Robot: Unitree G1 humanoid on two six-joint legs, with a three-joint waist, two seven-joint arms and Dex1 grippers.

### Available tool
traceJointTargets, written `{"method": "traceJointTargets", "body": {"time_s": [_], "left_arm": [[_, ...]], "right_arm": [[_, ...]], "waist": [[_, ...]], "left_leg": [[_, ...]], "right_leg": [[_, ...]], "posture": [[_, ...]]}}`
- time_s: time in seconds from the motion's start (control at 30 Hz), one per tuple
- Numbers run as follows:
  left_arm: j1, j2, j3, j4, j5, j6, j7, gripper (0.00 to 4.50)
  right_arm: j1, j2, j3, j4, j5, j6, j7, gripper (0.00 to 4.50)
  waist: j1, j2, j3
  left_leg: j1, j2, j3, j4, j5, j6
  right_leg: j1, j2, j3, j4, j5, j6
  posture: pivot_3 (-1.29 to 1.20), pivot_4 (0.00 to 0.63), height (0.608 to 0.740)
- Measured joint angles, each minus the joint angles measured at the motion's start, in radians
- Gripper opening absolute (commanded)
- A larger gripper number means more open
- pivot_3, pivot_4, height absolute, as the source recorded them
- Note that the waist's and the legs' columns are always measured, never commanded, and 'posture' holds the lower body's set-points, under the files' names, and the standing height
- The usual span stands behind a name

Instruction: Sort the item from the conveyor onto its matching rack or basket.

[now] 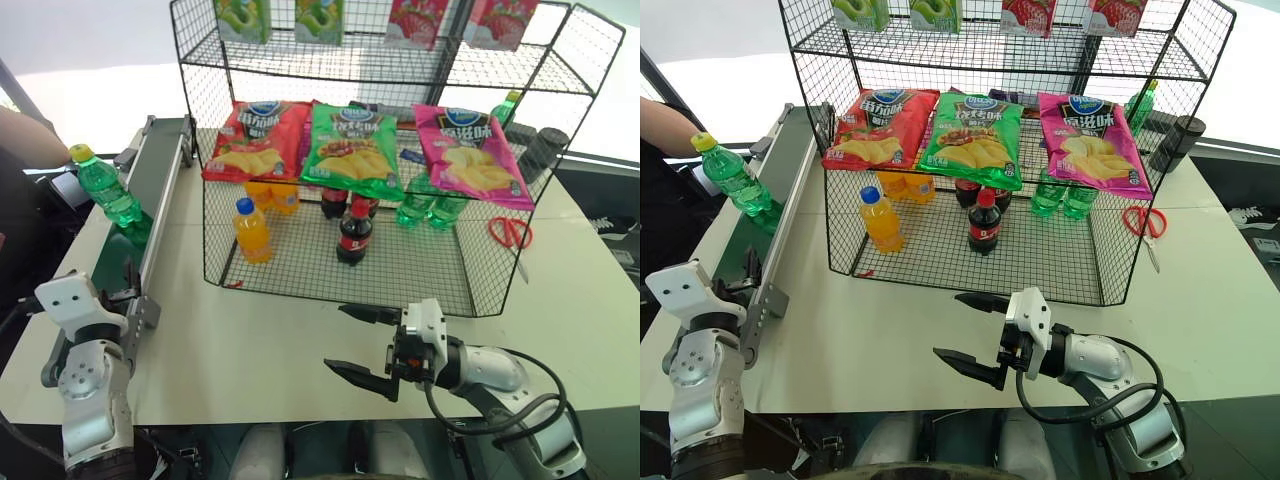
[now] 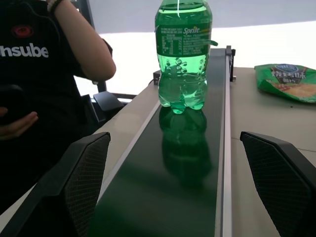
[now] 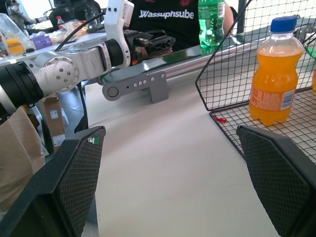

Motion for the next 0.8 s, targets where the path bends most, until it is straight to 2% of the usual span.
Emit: {"method": "traceJointTargets", "body": {"time_s": [0.8], "left_arm": [[-0.039, -0.016, 0.0, 0.045, 0.011, -0.039, 0.064, 4.5]], "right_arm": [[-0.027, 0.027, 0.027, 0.021, 0.0, 0.003, -0.007, 4.41]], "waist": [[0.0, 0.0, 0.0]], "left_leg": [[0.0, 0.0, 0.0, 0.0, 0.0, 0.0]], "right_leg": [[0.0, 0.0, 0.0, 0.0, 0.0, 0.0]], "posture": [[0.0, 0.15, 0.729]]}}
